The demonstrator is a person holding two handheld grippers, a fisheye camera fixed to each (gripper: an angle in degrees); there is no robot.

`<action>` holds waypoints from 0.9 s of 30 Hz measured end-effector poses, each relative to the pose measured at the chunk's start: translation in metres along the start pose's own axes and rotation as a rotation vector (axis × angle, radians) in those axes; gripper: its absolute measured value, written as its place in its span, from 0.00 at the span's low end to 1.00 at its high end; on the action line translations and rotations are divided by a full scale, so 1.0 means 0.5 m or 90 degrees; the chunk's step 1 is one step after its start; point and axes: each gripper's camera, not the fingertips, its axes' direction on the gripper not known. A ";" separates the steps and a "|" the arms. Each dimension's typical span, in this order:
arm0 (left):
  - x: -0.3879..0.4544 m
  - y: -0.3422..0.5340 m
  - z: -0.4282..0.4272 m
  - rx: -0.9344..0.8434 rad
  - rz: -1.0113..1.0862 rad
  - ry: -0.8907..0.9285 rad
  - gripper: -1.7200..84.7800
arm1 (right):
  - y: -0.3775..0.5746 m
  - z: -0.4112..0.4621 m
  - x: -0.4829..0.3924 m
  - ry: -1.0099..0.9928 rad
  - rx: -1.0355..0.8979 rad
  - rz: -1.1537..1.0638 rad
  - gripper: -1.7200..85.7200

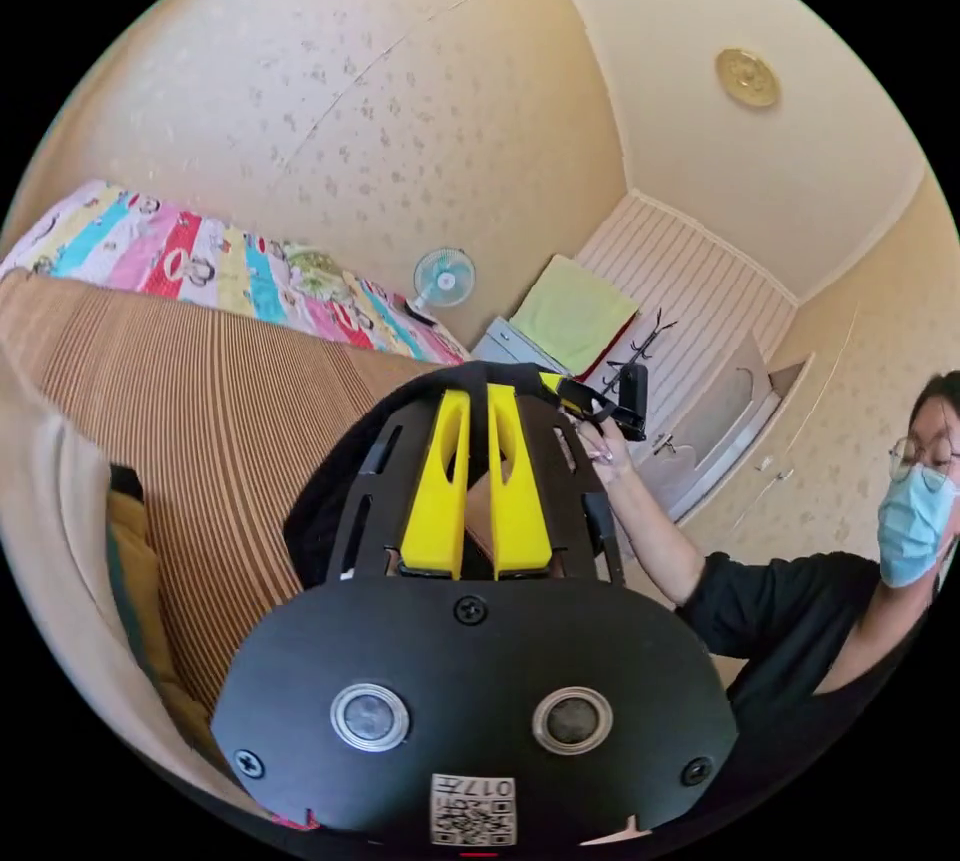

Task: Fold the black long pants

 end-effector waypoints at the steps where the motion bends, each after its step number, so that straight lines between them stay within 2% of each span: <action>1: -0.020 0.087 0.005 -0.030 -0.026 0.030 0.05 | 0.044 -0.001 -0.006 -0.018 -0.005 -0.005 0.03; 4: -0.048 0.292 0.011 -0.085 -0.117 0.071 0.06 | 0.248 -0.005 -0.041 -0.111 -0.069 -0.001 0.04; 6: -0.059 0.377 0.014 -0.112 -0.180 0.080 0.07 | 0.371 0.009 -0.070 -0.084 -0.160 0.037 0.05; 9: -0.071 0.434 0.008 -0.133 -0.232 0.033 0.08 | 0.425 0.012 -0.082 -0.020 -0.211 0.081 0.08; 11: -0.069 0.413 -0.008 -0.100 -0.207 -0.019 0.08 | 0.416 -0.015 -0.074 0.007 -0.159 0.132 0.11; 14: -0.070 0.332 -0.009 -0.051 -0.147 -0.122 0.13 | 0.371 -0.028 -0.066 0.061 -0.084 0.138 0.14; 16: -0.106 0.274 0.042 -0.075 -0.151 -0.160 0.16 | 0.346 -0.028 -0.054 0.085 -0.043 0.161 0.14; 18: -0.139 0.248 0.099 -0.095 -0.164 -0.118 0.18 | 0.326 -0.042 -0.044 0.056 0.028 0.180 0.14; 20: -0.171 0.238 0.178 -0.160 -0.207 -0.096 0.19 | 0.327 -0.059 -0.042 0.029 0.081 0.186 0.14; 21: -0.181 0.236 0.231 -0.206 -0.224 -0.116 0.18 | 0.330 -0.066 -0.042 0.022 0.096 0.189 0.14; 27: -0.136 0.191 0.360 -0.200 -0.205 -0.246 0.16 | 0.418 -0.142 -0.018 -0.027 0.199 0.228 0.13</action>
